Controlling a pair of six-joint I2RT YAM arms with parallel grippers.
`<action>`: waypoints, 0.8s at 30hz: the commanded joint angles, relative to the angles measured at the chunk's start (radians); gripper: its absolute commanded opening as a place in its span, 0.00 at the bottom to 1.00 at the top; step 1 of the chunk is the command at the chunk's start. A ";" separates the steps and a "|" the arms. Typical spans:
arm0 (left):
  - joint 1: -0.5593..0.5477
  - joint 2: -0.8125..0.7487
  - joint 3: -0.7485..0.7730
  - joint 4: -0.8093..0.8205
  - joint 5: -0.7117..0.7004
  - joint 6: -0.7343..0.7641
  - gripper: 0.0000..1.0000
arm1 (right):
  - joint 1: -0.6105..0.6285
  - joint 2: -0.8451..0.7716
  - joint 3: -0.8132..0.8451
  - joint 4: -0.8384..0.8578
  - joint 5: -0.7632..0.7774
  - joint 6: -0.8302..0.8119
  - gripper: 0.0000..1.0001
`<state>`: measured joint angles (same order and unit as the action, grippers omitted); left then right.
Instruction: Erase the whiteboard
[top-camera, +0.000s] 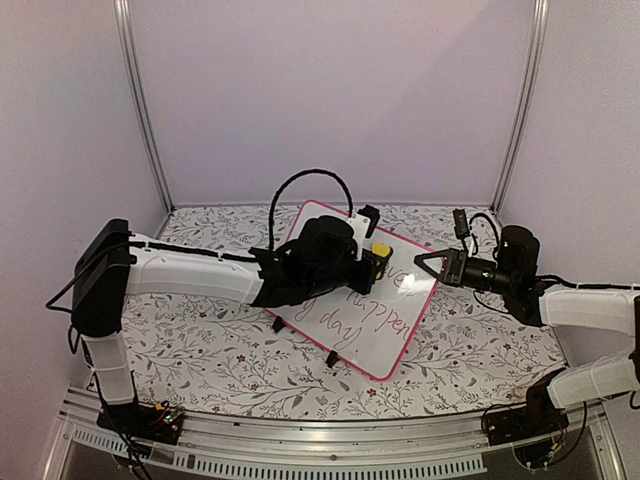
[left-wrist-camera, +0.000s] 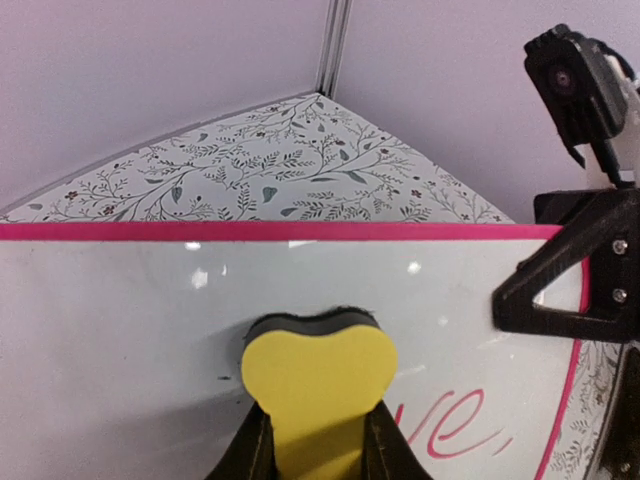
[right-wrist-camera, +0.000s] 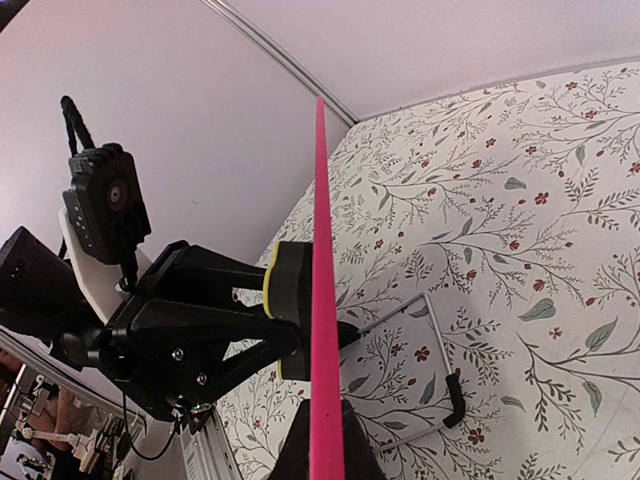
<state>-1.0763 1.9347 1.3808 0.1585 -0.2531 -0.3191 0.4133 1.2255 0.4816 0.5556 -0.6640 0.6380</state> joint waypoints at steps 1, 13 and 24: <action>-0.007 0.012 -0.129 -0.099 -0.012 -0.043 0.00 | 0.067 0.028 -0.008 -0.058 -0.134 -0.097 0.00; -0.008 0.043 0.004 -0.102 -0.051 0.005 0.00 | 0.069 0.021 -0.009 -0.058 -0.135 -0.096 0.00; -0.004 0.057 0.081 -0.016 -0.175 0.067 0.00 | 0.070 0.012 -0.011 -0.063 -0.132 -0.097 0.00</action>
<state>-1.0954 1.9640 1.4731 0.1150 -0.3405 -0.2836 0.4191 1.2259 0.4816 0.5644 -0.6651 0.6312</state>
